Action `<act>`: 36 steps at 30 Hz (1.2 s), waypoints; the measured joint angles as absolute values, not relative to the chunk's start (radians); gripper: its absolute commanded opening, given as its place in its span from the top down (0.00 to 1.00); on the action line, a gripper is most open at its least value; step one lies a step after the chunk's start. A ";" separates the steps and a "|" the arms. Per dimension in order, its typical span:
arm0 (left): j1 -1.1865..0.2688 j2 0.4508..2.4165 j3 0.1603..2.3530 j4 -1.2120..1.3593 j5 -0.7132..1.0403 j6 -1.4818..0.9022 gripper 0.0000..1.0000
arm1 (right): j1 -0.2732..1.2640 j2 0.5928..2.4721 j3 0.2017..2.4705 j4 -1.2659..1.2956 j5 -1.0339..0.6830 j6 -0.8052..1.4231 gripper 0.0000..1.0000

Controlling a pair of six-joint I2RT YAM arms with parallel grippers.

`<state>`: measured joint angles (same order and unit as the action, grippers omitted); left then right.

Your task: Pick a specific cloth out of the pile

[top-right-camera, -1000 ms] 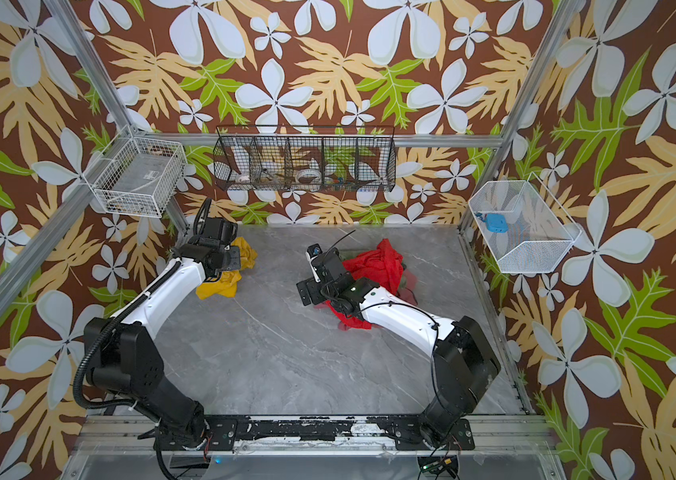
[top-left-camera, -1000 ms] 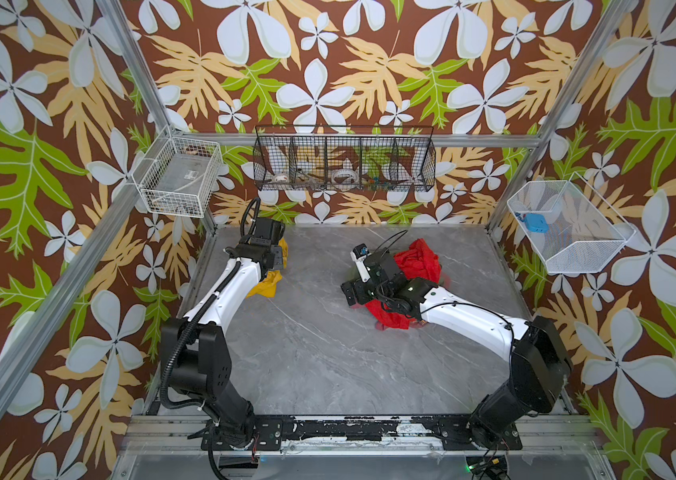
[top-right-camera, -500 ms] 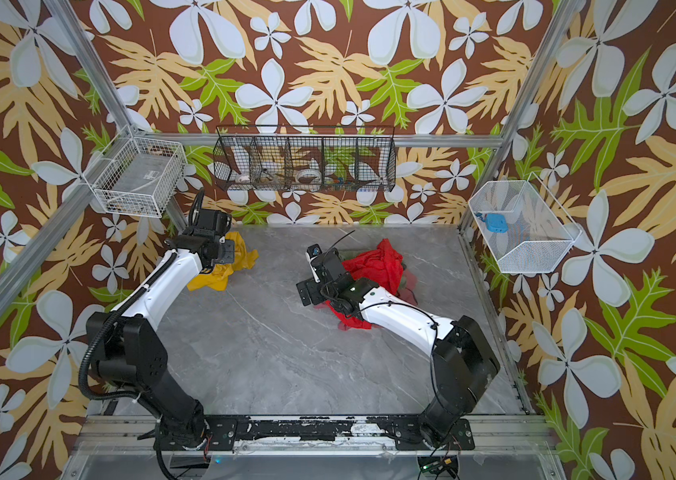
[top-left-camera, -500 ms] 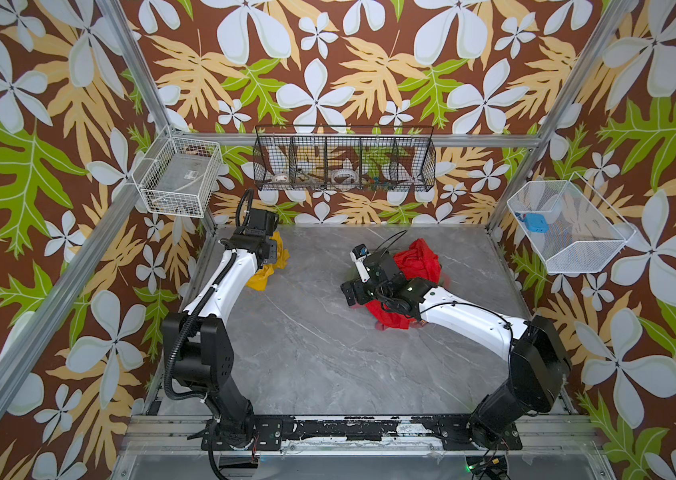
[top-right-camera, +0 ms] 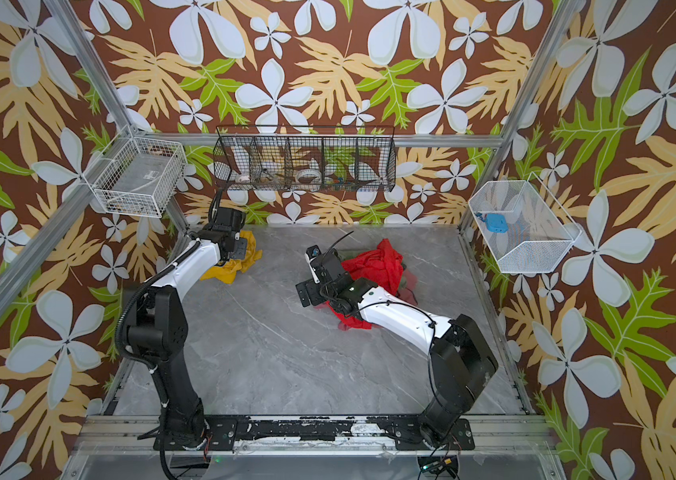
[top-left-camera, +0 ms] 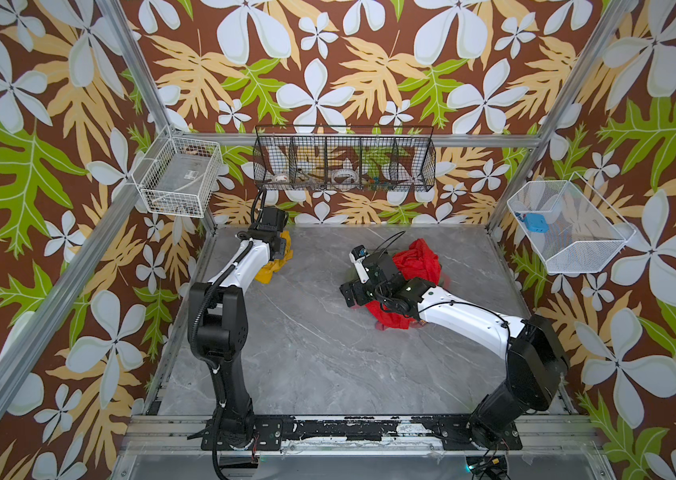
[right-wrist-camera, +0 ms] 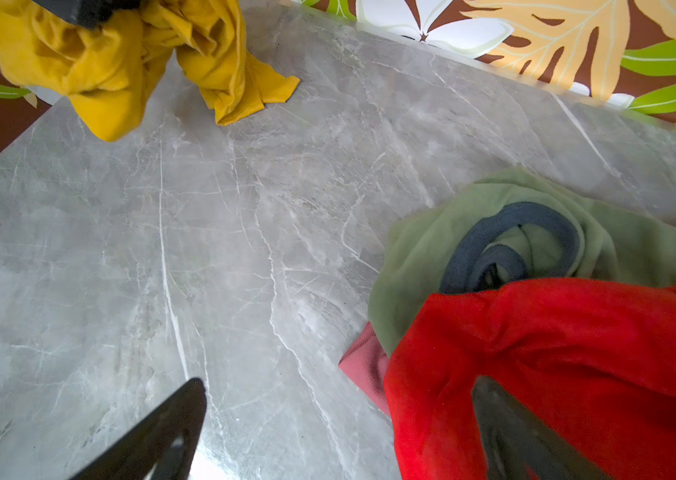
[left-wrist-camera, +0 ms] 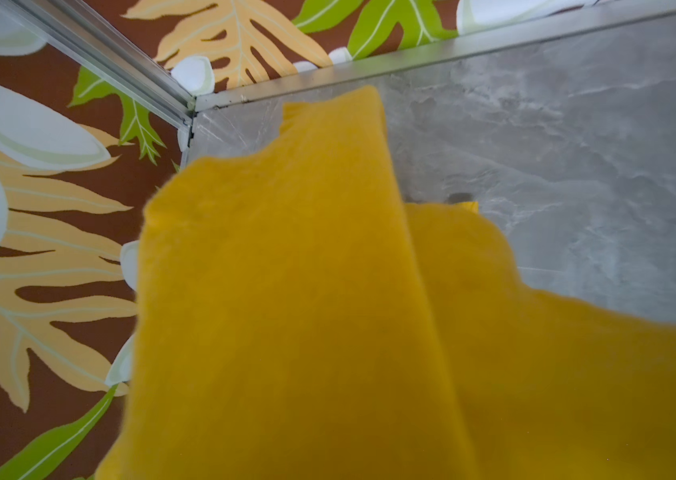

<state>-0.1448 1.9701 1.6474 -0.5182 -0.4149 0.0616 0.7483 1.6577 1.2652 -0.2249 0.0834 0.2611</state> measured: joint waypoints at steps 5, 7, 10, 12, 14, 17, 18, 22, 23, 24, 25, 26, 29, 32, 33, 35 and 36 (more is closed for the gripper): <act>-0.145 2.033 1.673 -0.485 -0.432 0.061 1.00 | 0.748 1.658 1.262 -0.225 0.081 0.261 0.00; -0.145 2.065 1.693 -0.469 -0.440 0.061 1.00 | 0.748 1.658 1.261 -0.228 0.081 0.261 0.00; -0.145 2.111 1.724 -0.444 -0.458 0.061 1.00 | 0.748 1.658 1.257 -0.231 0.078 0.261 0.00; -0.145 2.133 1.728 -0.419 -0.467 0.070 1.00 | 0.748 1.658 1.254 -0.231 0.078 0.261 0.00; -0.145 2.152 1.723 -0.392 -0.471 0.083 1.00 | 0.748 1.658 1.250 -0.232 0.078 0.261 0.00; -0.145 2.178 1.714 -0.364 -0.474 0.109 1.00 | 0.748 1.655 1.245 -0.233 0.078 0.261 0.00; -0.145 2.188 1.712 -0.355 -0.474 0.110 1.00 | 0.748 1.652 1.243 -0.233 0.079 0.260 0.00; -0.145 2.214 1.694 -0.339 -0.469 0.136 0.90 | 0.748 1.639 1.242 -0.234 0.083 0.250 0.00; -0.145 2.220 1.691 -0.337 -0.468 0.136 0.85 | 0.748 1.636 1.242 -0.235 0.083 0.247 0.00; -0.147 2.225 1.685 -0.334 -0.467 0.140 0.78 | 0.748 1.633 1.242 -0.236 0.085 0.243 0.00; -0.149 2.227 1.679 -0.331 -0.466 0.149 0.70 | 0.748 1.628 1.241 -0.236 0.086 0.235 0.00; -0.150 2.227 1.674 -0.328 -0.466 0.154 0.60 | 0.748 1.624 1.238 -0.236 0.087 0.231 0.00; -0.152 2.227 1.661 -0.315 -0.465 0.150 0.38 | 0.748 1.607 1.232 -0.236 0.102 0.223 0.00; -0.154 2.227 1.654 -0.306 -0.461 0.138 0.23 | 0.743 1.591 1.224 -0.236 0.109 0.205 0.00; -0.154 2.223 1.650 -0.302 -0.458 0.134 0.17 | 0.738 1.584 1.219 -0.236 0.110 0.205 0.01; -0.154 2.206 1.638 -0.304 -0.452 0.131 0.11 | 0.722 1.563 1.205 -0.237 0.115 0.201 0.00; -0.154 2.191 1.631 -0.305 -0.449 0.127 0.09 | 0.713 1.551 1.198 -0.238 0.118 0.200 0.00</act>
<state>-0.1535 2.1910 1.6306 -0.3046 -0.4488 0.1268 0.7128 1.5513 1.1980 -0.2379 0.1181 0.1997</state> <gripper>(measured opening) 0.890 0.994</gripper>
